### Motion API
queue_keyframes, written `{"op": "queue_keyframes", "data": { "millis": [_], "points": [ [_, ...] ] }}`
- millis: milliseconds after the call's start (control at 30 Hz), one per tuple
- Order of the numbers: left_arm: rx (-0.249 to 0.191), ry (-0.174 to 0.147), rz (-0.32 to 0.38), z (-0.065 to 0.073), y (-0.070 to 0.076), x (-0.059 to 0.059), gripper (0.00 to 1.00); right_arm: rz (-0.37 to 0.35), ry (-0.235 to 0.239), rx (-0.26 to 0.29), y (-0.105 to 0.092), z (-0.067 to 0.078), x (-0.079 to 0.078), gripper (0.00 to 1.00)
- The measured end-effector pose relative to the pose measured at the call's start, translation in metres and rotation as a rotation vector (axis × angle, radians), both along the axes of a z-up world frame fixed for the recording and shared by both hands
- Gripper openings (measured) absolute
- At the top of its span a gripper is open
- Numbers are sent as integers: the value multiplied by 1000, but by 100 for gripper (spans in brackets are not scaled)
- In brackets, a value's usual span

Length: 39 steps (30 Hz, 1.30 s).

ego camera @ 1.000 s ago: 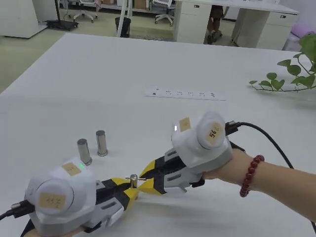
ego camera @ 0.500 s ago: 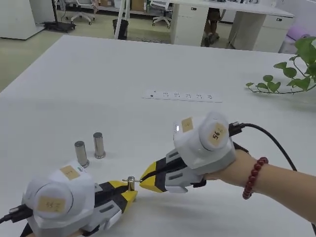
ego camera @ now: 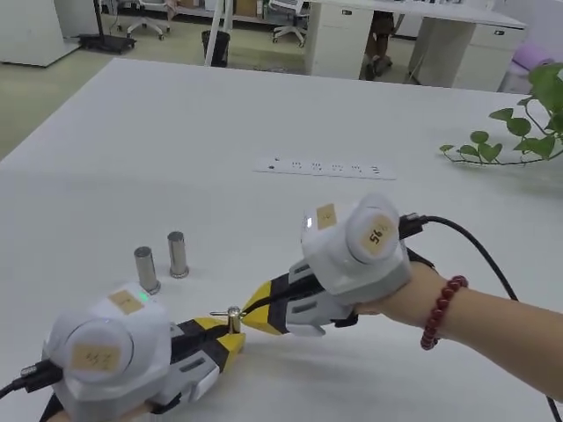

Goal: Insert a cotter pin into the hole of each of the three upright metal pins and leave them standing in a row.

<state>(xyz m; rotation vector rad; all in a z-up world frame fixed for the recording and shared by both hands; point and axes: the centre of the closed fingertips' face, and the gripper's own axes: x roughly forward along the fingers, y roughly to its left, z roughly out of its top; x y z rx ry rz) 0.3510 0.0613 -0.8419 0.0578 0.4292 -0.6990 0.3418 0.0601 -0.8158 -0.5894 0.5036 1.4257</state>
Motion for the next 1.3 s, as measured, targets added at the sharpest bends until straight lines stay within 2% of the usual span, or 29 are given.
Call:
{"op": "queue_keyframes", "data": {
  "millis": [267, 700, 800, 900, 1300],
  "points": [
    [9, -4, 28, -1, 9, 7, 7, 2, -15, 1, 9, -1, 7, 4],
    [14, -16, 47, -2, 19, 22, 7, -2, -13, 13, 18, 0, 21, 5],
    [15, -20, 41, -2, 19, 24, 7, -5, -15, 12, 19, -1, 23, 5],
    [12, -21, 36, -2, 20, 25, 7, 3, -30, -14, 17, -5, 24, 4],
    [8, -17, 34, -1, 20, 25, 7, -14, -22, -1, 20, -4, 26, 4]
  ]
}}
